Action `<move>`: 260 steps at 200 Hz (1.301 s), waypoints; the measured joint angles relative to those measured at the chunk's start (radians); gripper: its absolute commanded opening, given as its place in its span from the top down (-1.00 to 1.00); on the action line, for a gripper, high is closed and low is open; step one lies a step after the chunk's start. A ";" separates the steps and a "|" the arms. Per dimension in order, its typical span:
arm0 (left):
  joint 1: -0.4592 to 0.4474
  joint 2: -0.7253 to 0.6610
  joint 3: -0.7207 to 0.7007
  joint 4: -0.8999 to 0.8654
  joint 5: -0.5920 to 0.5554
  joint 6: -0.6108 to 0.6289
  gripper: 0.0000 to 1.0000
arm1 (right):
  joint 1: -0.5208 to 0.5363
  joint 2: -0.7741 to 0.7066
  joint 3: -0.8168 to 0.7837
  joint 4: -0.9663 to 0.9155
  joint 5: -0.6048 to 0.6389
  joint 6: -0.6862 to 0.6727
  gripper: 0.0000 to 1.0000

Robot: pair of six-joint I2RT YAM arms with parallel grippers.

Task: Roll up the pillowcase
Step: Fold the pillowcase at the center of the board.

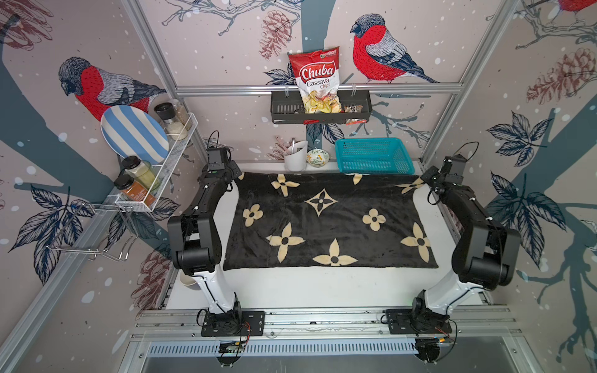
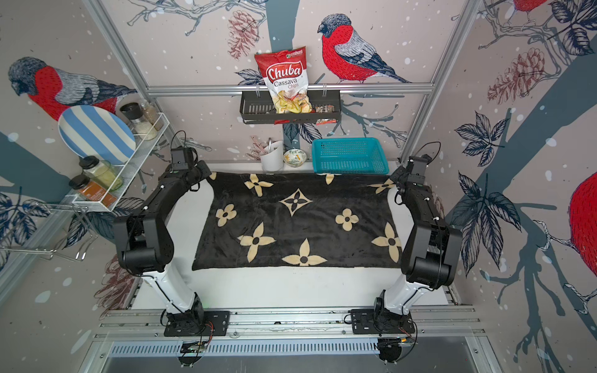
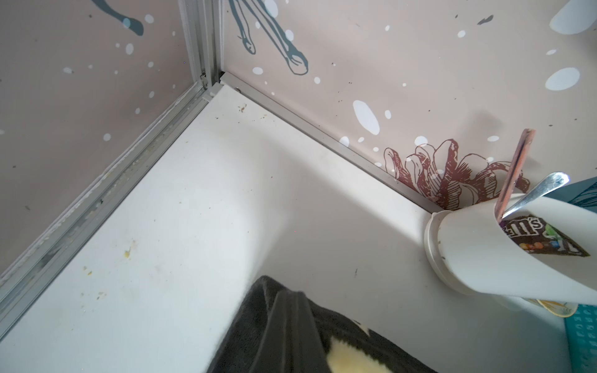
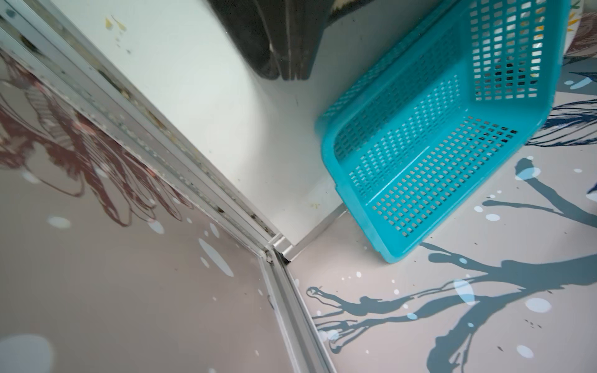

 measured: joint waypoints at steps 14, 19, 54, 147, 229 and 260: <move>0.000 -0.047 -0.066 0.013 -0.006 -0.011 1.00 | -0.004 -0.067 -0.076 0.002 0.022 0.021 1.00; 0.000 -0.063 -0.087 0.018 -0.008 -0.016 1.00 | -0.005 -0.086 -0.095 0.006 0.027 0.022 1.00; 0.001 -0.174 -0.217 0.031 -0.023 -0.044 1.00 | -0.015 -0.218 -0.208 0.009 0.089 0.064 1.00; 0.002 -0.488 -0.492 -0.007 -0.079 -0.072 1.00 | -0.021 -0.570 -0.474 -0.059 0.220 0.130 1.00; 0.004 -0.690 -0.626 -0.113 -0.125 -0.097 1.00 | -0.021 -0.786 -0.585 -0.198 0.265 0.153 1.00; 0.004 -0.742 -0.647 -0.161 -0.140 -0.116 1.00 | -0.021 -0.823 -0.610 -0.240 0.298 0.173 1.00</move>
